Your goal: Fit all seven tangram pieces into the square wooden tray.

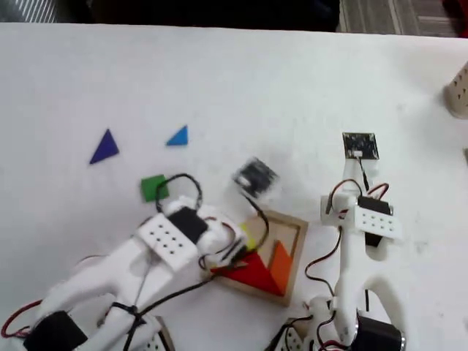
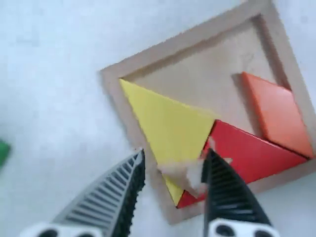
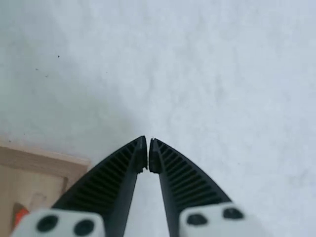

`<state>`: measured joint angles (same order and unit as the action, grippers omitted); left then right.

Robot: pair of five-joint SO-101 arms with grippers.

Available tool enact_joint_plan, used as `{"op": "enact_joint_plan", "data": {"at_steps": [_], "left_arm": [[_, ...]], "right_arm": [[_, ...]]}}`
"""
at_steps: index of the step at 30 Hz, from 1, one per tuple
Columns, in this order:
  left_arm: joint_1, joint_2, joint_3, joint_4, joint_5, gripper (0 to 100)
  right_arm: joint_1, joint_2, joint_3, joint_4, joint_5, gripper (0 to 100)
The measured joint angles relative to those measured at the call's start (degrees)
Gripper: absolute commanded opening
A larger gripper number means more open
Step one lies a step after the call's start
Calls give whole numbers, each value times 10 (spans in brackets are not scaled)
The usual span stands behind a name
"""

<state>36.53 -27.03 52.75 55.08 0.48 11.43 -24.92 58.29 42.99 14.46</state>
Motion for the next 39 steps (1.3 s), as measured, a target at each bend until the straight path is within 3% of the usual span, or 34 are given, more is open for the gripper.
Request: {"op": "enact_joint_plan", "data": {"at_steps": [2,6,10,17,27,39], "left_arm": [[-29,-25,3,12,36,14],[-84,-86,14,26,35,20],[-84,-144,69,27,27,24],[17,-165,193,-40,24,24],[27,-165,198,-83,25,24],[20,33,103,-90,106,23]], "right_arm": [[0,0,0,0,0,18],[0,0,0,0,0,18],[-3,0,0,0,0,18],[-3,0,0,0,0,18],[-3,0,0,0,0,18],[-3,0,0,0,0,18]]}}
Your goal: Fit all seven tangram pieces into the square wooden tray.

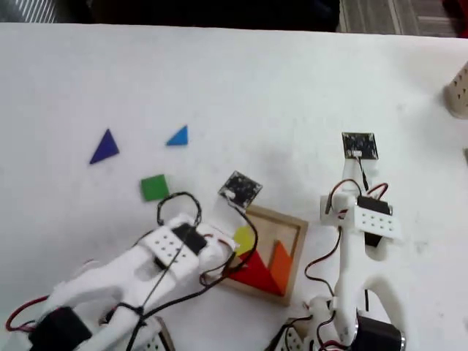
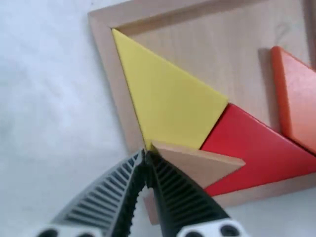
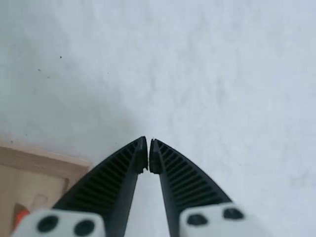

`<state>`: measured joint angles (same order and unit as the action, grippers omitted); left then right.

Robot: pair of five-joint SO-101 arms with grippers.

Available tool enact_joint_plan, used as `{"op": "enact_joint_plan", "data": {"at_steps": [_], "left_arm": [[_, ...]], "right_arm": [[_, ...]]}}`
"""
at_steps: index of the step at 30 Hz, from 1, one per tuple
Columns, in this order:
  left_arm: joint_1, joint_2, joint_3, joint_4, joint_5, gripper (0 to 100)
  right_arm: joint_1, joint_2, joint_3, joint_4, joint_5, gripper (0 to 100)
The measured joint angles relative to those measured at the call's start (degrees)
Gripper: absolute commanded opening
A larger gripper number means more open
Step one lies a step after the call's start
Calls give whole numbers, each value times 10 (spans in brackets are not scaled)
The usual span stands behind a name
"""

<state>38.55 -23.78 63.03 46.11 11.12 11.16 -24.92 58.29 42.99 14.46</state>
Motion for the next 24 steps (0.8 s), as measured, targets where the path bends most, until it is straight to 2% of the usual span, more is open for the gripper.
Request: {"op": "enact_joint_plan", "data": {"at_steps": [12,20,24], "left_arm": [[1,18,-41,-5,4,23],[64,24,-62,-7,6,23],[68,24,-62,-7,7,23]], "right_arm": [[0,0,0,0,0,18],[0,0,0,0,0,18],[0,0,0,0,0,18]]}}
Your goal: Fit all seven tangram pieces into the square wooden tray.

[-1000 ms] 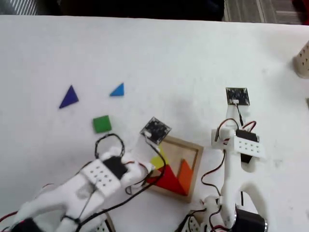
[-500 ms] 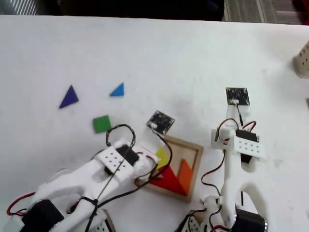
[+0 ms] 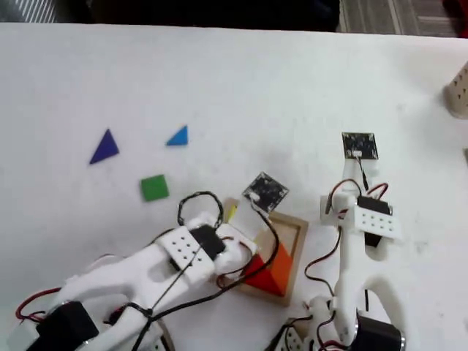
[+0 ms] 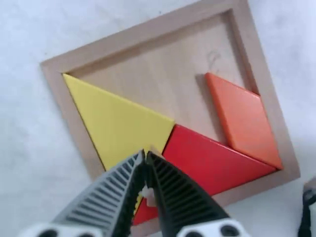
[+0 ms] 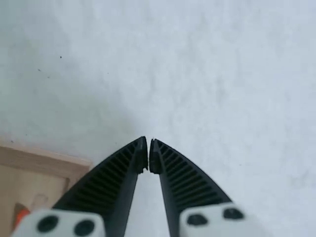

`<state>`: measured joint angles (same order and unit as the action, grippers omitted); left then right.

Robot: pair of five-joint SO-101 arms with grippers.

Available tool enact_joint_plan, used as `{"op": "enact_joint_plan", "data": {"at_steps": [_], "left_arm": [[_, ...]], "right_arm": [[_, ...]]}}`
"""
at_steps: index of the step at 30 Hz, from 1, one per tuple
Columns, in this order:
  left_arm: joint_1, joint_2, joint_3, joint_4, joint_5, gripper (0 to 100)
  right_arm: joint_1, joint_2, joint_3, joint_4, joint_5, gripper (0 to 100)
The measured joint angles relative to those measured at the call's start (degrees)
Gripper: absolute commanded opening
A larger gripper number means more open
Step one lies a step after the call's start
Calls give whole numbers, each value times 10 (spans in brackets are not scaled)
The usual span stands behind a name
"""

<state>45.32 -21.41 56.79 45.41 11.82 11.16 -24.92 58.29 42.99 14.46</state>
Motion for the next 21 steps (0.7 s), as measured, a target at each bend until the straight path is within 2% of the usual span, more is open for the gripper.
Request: {"op": "enact_joint_plan", "data": {"at_steps": [8,17,21], "left_arm": [[-1,0,-17,-2,0,23],[-8,0,-45,106,0,23],[-9,0,-44,120,-1,22]], "right_arm": [[0,0,0,0,0,18],[0,0,0,0,0,18],[0,0,0,0,0,18]]}}
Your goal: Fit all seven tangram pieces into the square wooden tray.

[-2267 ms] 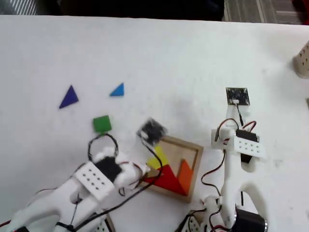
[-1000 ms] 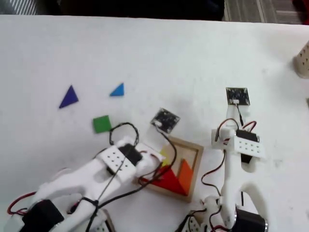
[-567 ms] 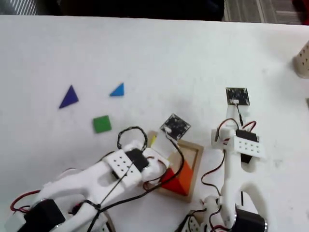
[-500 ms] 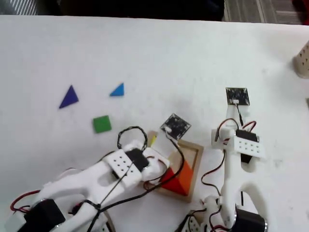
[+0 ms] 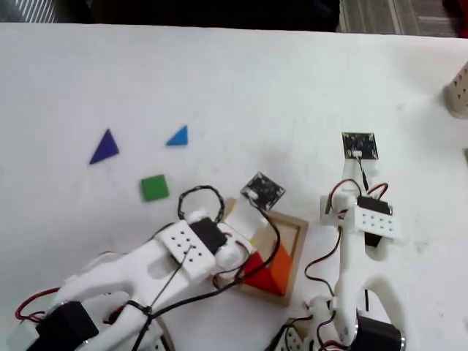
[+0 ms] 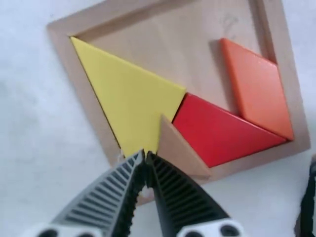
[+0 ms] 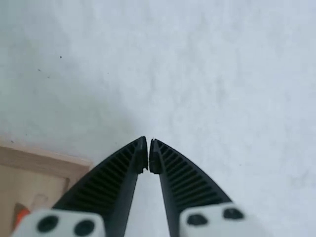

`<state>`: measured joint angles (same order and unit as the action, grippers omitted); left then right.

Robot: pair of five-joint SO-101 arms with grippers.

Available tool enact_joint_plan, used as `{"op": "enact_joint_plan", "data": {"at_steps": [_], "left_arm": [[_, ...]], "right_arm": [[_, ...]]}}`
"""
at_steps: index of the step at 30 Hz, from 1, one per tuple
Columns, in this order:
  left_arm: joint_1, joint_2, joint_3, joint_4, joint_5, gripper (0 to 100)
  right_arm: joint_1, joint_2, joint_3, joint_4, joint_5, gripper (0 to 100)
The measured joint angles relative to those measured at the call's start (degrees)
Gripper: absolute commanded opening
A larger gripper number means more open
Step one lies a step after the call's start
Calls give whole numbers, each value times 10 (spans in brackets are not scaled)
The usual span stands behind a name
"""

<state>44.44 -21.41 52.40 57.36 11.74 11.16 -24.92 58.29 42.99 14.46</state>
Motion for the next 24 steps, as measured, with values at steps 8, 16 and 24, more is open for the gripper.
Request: {"op": "enact_joint_plan", "data": {"at_steps": [8,16,24], "left_arm": [[1,-113,55,2,-32,22],[-2,-252,149,-36,-33,22],[69,-186,158,-40,-33,22]], "right_arm": [[0,0,0,0,0,18],[-5,0,0,0,0,18],[-5,0,0,0,0,18]]}}
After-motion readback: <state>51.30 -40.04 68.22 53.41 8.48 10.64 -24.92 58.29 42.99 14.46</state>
